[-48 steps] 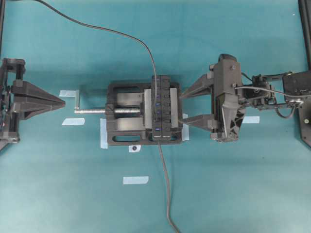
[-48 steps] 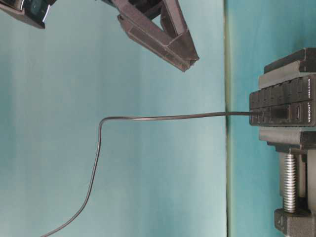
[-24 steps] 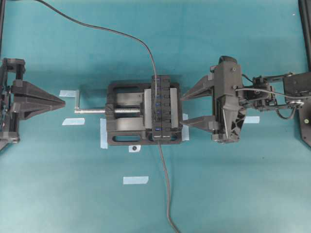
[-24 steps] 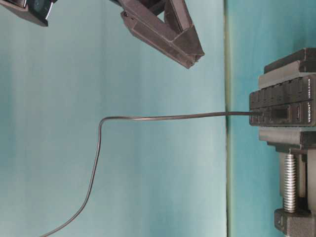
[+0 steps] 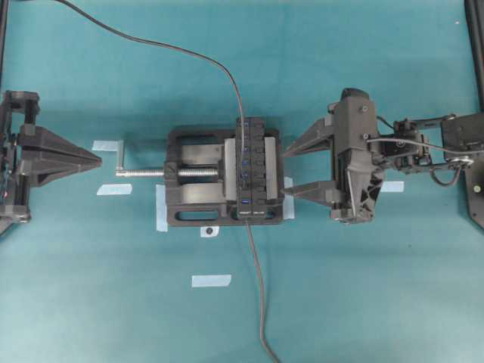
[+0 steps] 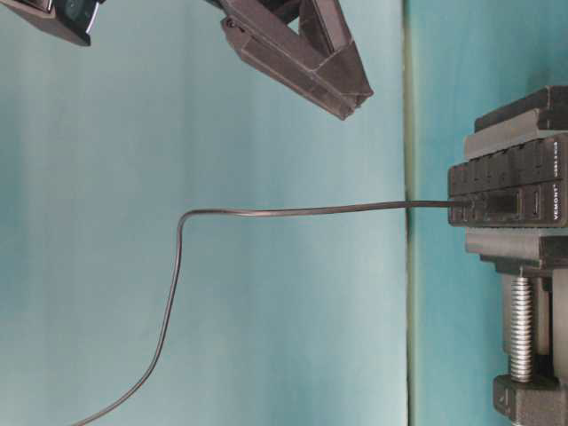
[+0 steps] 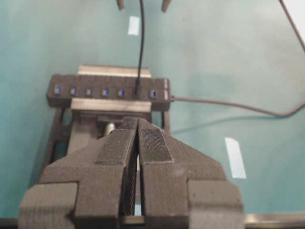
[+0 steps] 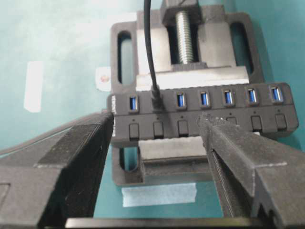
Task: Insert the USB into the second port from the front of the fixed hub.
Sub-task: 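Open the right gripper and lift it away from the hub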
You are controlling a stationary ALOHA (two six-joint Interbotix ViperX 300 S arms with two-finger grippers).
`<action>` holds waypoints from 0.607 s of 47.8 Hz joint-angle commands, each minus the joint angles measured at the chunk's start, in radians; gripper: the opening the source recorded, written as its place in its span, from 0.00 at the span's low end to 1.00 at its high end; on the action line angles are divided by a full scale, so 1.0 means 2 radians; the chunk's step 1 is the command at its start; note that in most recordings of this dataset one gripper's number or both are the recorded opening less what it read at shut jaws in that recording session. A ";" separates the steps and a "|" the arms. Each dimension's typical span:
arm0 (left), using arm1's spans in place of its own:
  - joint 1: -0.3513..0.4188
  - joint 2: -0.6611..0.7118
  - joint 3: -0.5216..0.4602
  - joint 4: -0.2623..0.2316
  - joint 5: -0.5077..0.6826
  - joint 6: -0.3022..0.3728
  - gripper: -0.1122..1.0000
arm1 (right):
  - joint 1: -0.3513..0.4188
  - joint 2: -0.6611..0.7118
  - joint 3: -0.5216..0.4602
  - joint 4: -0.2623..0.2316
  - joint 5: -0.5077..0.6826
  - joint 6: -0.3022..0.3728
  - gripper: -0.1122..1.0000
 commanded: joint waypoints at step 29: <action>0.001 0.005 -0.007 0.001 -0.001 -0.001 0.10 | 0.003 -0.006 -0.002 0.002 -0.003 0.005 0.80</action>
